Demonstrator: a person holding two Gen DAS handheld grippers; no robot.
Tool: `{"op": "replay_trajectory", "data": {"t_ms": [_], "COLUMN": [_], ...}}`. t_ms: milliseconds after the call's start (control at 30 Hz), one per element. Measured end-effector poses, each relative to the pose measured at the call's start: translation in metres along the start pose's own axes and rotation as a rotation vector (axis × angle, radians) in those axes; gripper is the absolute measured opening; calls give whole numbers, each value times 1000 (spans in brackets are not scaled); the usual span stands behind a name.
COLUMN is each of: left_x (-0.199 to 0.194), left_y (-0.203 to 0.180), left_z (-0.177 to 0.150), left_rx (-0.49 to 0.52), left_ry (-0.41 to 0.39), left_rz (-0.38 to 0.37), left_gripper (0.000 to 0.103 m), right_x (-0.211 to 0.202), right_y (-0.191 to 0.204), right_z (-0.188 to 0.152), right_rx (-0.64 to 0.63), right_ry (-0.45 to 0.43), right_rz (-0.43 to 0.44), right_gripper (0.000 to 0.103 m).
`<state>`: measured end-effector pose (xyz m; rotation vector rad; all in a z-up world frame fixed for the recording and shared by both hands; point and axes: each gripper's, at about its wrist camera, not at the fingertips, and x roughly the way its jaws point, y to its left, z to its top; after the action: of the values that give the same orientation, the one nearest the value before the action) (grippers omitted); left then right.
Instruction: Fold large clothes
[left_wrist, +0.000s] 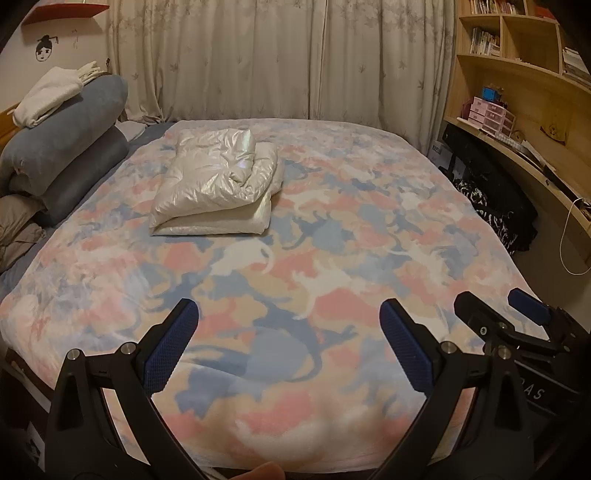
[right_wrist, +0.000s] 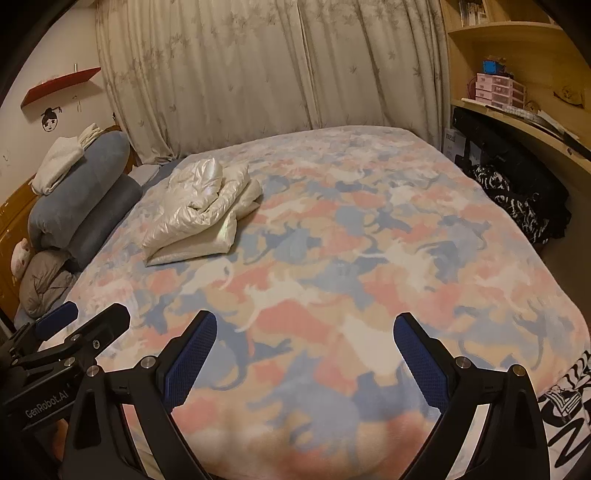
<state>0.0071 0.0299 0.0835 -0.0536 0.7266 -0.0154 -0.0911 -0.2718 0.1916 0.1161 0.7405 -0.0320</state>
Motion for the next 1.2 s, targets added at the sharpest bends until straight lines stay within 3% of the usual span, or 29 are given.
{"op": "replay_trajectory", "data": {"t_ms": [1200], "left_x": [-8], "left_y": [-1], "left_z": [4], "left_rx": [-12], "left_ry": [4], "left_rz": [20], "left_gripper": [98], "right_x": [-5], "right_y": [5], "right_z": [-1], "right_rx": [5], "right_ry": [-3], "right_rz": [-3], "right_gripper": [98]}}
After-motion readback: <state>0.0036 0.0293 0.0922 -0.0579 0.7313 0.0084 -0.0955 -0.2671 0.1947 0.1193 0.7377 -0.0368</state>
